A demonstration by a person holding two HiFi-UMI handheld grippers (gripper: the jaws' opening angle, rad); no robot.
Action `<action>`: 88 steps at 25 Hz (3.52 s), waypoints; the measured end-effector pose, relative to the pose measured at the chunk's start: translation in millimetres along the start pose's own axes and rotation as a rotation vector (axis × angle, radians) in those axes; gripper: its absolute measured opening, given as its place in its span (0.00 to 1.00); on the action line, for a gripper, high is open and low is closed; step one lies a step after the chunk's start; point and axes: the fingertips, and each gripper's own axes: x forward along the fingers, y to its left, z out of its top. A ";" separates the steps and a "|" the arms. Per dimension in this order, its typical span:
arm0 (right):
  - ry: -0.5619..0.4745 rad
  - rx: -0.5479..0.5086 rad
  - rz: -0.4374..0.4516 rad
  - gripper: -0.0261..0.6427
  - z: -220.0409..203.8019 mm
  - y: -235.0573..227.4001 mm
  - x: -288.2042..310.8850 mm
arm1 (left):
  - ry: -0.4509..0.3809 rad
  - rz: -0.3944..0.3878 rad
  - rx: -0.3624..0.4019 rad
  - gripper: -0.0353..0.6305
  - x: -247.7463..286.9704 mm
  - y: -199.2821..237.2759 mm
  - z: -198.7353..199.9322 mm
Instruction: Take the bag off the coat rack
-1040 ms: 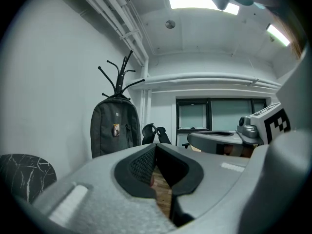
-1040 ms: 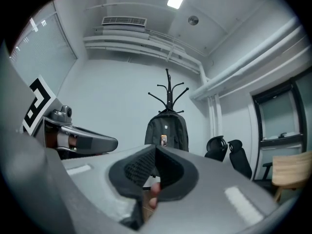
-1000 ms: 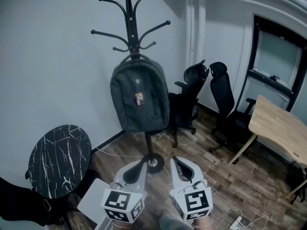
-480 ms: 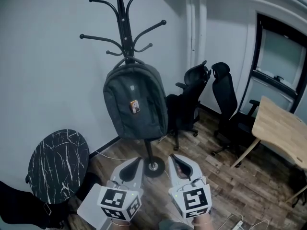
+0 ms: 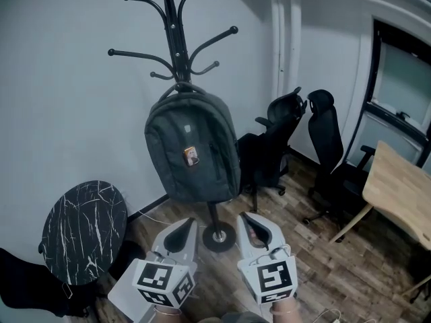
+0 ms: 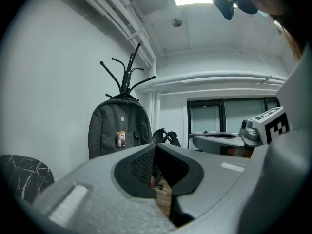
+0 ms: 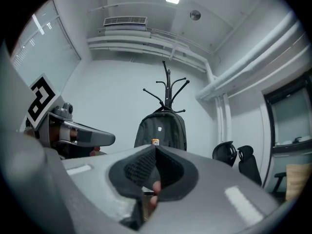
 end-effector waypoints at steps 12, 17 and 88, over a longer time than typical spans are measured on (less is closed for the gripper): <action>0.013 -0.017 0.005 0.04 -8.5 -10.8 37.4 | 0.009 0.102 -0.021 0.07 8.2 49.2 -5.4; 0.017 -0.029 -0.002 0.04 -12.3 -16.4 58.4 | 0.005 0.114 -0.033 0.07 22.2 71.7 -5.9; 0.289 -0.069 -0.098 0.42 -115.0 -104.6 235.4 | 0.190 0.183 -0.203 0.37 169.5 268.6 -75.9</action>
